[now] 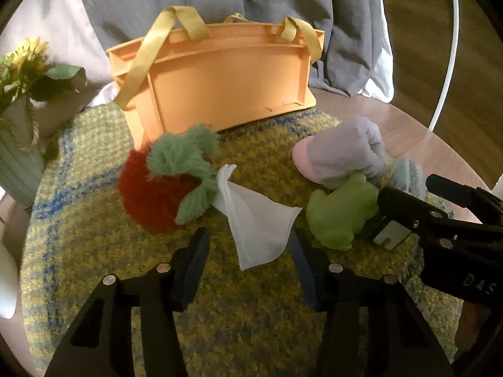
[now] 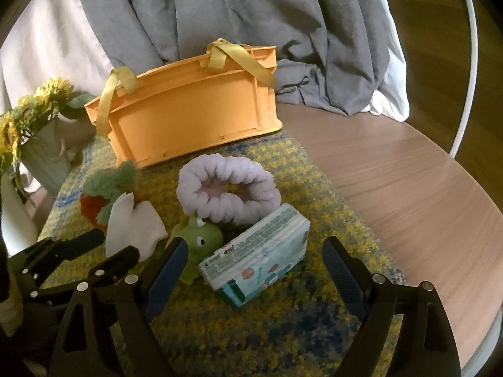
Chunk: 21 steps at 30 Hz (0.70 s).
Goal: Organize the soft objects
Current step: 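Grasp the white tissue with the left gripper while the right grasps the tissue pack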
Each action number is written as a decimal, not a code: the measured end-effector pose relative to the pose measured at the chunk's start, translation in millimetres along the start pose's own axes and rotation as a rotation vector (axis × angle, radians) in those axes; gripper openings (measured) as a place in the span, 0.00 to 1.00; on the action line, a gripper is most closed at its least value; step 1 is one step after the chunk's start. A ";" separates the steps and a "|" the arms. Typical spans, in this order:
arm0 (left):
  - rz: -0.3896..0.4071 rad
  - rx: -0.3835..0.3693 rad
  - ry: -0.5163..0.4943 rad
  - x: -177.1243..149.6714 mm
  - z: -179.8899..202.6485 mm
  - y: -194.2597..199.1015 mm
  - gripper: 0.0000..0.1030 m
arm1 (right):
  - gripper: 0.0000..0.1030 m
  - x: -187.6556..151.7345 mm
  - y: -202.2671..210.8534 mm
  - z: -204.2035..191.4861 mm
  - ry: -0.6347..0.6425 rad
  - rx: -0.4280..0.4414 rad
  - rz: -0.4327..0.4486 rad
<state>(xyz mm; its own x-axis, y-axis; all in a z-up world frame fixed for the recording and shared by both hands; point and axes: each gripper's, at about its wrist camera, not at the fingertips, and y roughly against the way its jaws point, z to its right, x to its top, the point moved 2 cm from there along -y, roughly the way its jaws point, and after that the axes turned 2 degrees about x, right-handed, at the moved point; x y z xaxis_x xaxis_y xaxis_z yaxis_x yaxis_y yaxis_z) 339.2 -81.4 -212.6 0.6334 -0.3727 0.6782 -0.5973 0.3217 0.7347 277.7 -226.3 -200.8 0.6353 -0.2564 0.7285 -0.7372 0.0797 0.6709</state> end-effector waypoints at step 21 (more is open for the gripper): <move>0.005 -0.038 -0.015 5.2 10.9 -1.2 0.07 | 0.33 -3.8 8.4 2.9 -0.064 0.014 -0.032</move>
<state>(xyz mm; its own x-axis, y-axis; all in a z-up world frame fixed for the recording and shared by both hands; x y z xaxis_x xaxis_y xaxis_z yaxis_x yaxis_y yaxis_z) 337.8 -93.3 -210.1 0.6229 -0.3842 0.6814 -0.5808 0.3564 0.7319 268.5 -227.5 -198.4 0.6430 -0.3196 0.6960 -0.7202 0.0567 0.6915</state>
